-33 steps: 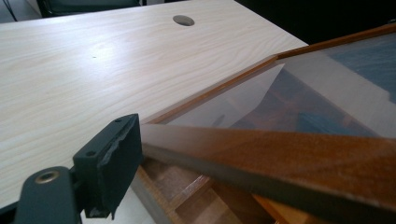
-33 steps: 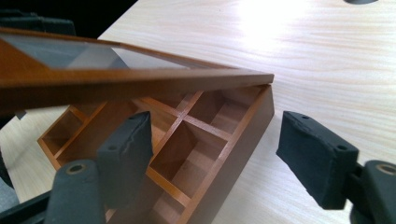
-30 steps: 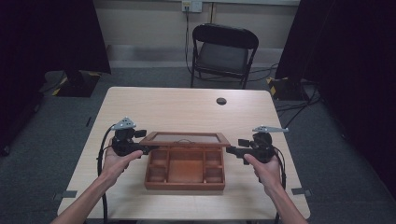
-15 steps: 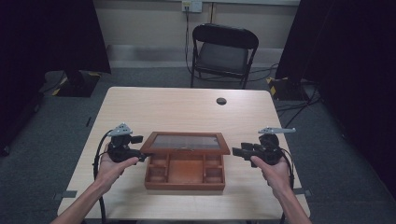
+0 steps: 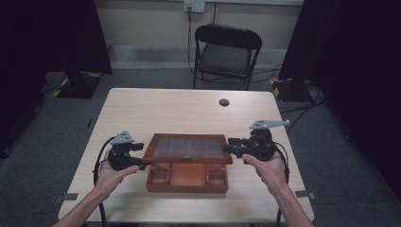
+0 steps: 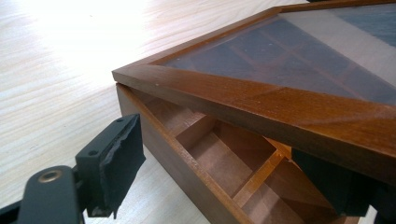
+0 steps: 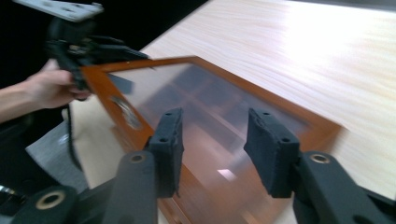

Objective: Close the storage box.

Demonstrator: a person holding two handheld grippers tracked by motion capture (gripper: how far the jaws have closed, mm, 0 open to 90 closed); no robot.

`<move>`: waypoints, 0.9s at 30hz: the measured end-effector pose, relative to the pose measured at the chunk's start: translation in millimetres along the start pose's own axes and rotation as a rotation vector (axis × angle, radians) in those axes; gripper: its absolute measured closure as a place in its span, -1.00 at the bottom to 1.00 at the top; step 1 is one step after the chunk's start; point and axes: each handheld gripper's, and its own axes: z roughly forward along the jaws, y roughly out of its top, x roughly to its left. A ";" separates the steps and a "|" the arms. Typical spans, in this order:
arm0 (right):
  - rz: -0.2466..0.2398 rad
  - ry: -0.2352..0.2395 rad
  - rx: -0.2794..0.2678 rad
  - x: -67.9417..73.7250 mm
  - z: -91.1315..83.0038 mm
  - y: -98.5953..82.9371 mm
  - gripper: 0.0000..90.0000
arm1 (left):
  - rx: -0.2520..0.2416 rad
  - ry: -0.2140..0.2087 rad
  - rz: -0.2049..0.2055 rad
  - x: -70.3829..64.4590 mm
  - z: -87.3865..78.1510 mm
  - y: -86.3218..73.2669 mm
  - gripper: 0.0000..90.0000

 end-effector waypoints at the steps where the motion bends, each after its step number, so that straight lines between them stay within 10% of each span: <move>1: -0.032 0.035 0.004 7.4 10.9 10.1 0.36 | -0.002 -0.004 -0.005 -0.8 0.6 -0.7 -0.63; 12: -0.125 0.202 0.127 42.4 75.8 34.6 0.55 | 0.010 -0.021 -0.019 -0.9 1.3 -3.6 -0.60; 27: -0.122 0.275 0.202 41.5 89.7 25.2 0.66 | -0.001 -0.021 -0.022 -0.6 1.3 -2.6 -0.61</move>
